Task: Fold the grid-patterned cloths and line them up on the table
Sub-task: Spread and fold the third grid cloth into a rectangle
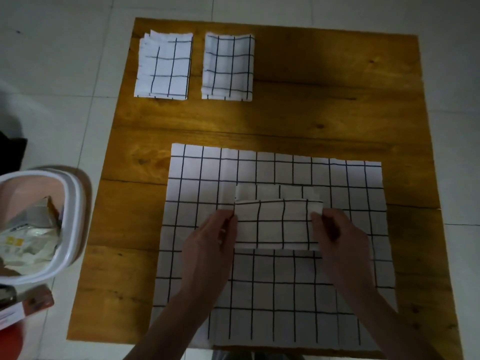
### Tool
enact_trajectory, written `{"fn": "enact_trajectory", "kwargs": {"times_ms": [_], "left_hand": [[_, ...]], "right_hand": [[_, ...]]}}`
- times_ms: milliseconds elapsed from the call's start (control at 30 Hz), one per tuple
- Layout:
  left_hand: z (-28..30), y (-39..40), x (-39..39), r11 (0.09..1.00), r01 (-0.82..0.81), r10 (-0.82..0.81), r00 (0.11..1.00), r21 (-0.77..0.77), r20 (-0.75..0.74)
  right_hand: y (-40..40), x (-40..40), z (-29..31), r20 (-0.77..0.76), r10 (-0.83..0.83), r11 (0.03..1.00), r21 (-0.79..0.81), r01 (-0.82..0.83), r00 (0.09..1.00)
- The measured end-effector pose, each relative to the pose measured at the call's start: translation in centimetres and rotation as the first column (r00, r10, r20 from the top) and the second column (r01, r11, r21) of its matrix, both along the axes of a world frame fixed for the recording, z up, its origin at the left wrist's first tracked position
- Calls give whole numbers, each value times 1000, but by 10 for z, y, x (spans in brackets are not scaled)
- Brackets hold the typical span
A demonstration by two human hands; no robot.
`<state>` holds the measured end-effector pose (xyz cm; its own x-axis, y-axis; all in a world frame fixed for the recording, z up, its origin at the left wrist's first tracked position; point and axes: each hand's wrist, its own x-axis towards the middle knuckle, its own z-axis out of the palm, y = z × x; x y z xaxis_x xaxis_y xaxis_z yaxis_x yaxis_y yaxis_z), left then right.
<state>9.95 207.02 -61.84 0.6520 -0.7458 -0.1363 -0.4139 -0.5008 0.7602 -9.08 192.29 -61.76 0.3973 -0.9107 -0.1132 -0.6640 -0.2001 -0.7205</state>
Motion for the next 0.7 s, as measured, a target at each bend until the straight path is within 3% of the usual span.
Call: {"fn": "enact_trajectory", "kwargs": {"times_ms": [200, 567, 700], "left_hand": [[0, -25, 4, 996, -32, 29, 999, 86, 40], [-7, -45, -2, 974, -147, 128, 985, 175, 118], [-8, -51, -5, 978, -185, 170, 976, 100, 139]], "right_hand": [[-17, 4, -5, -177, -11, 990, -140, -14, 984], [-34, 19, -12, -267, -54, 978, -208, -2, 962], [-37, 16, -15, -208, -25, 970, -241, -27, 978]]}}
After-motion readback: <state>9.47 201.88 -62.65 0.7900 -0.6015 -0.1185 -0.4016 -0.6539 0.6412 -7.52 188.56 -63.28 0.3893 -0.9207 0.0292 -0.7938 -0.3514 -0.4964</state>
